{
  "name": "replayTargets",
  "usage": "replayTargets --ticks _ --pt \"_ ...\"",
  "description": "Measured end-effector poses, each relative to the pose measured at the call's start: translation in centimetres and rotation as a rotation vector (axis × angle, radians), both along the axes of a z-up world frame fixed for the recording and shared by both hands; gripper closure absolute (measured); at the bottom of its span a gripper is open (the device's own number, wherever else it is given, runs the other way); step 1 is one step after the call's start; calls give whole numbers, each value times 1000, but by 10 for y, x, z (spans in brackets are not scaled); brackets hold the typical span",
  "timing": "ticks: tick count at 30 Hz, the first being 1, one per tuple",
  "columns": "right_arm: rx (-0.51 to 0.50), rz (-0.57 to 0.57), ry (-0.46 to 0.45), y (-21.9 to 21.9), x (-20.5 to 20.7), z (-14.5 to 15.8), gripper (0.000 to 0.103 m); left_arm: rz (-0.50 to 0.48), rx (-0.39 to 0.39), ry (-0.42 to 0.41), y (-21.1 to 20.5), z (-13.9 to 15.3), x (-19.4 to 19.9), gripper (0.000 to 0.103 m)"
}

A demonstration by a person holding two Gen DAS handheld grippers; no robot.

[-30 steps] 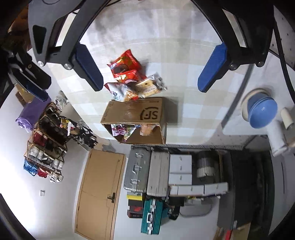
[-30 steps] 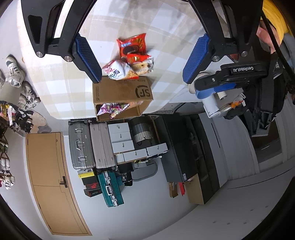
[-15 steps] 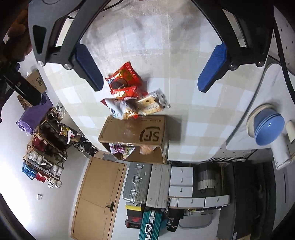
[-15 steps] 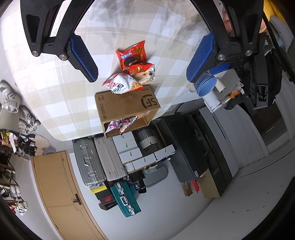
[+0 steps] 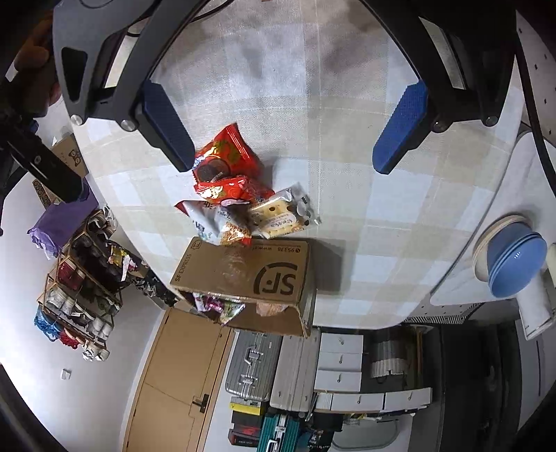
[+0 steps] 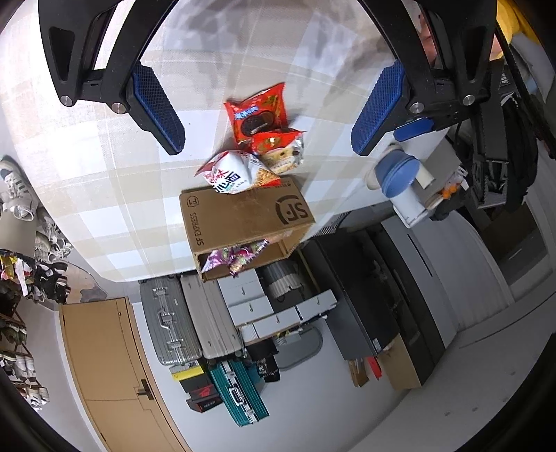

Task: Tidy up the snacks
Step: 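Move both open grippers toward the remaining snack packs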

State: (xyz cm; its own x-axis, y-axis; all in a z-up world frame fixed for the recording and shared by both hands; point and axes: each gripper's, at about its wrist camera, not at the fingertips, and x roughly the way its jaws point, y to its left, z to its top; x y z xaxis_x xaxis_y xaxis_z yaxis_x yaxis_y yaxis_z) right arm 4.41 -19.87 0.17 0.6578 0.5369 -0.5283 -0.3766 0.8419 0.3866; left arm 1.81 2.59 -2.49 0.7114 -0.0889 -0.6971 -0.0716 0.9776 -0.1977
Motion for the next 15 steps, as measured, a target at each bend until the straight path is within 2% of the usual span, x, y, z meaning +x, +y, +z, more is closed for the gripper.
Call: replayTargets --ticks 8,15 --pt "-49 10 85 16 68 -22 5 1 -19 58 1 -23 35 1" --pt "-44 58 248 32 148 -56 5 -15 -43 99 -2 -40 77 1"
